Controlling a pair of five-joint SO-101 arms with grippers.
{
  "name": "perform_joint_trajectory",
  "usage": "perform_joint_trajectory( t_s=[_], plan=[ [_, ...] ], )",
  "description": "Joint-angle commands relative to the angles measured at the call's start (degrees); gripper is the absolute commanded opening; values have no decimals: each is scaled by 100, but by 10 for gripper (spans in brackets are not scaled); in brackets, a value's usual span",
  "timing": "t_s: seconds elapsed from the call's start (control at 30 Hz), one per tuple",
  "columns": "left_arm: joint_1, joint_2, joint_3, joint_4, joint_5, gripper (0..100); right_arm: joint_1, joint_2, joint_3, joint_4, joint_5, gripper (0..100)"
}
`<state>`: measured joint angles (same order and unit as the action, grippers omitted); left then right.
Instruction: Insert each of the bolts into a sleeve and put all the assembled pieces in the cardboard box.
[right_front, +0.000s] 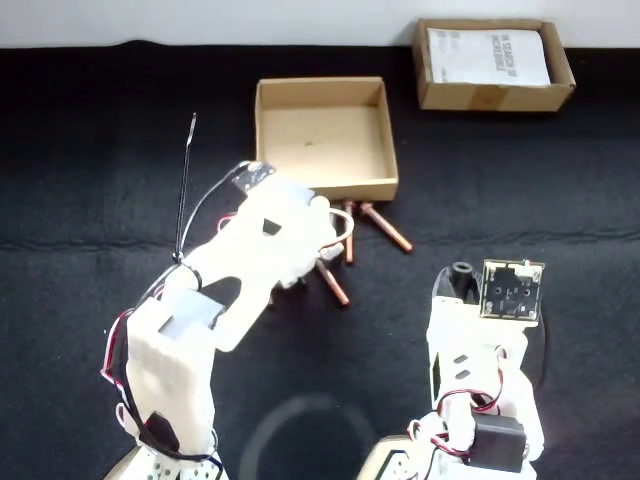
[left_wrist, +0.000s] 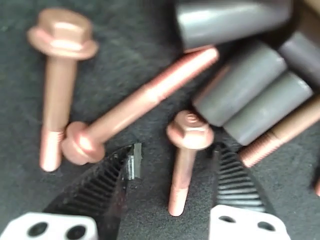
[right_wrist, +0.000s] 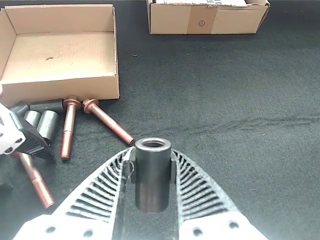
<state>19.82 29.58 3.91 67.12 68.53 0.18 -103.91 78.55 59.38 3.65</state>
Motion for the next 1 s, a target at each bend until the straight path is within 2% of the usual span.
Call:
perform_joint_trajectory(
  t_s=[0.0,0.03,0.13,0.23,0.4,0.67,0.97],
  plan=[
    [-268,189,-233,308,-466,48,66,-40,4,-92,0,6],
    [-268,224,-338,413,-747,2,66,-40,4,-92,0,6],
    [-224,233,-374,545,-1618,45,66,-40,4,-92,0,6],
    [-259,233,-224,527,-2198,46,66,-40,4,-92,0,6],
    [-119,233,-154,782,-2382,46,66,-40,4,-92,0,6],
    [541,180,-233,1468,-2400,9,66,-40,22,-110,0,6],
    [637,171,-1771,3279,-3719,8,40,-92,963,-224,-18,6]
  ],
)
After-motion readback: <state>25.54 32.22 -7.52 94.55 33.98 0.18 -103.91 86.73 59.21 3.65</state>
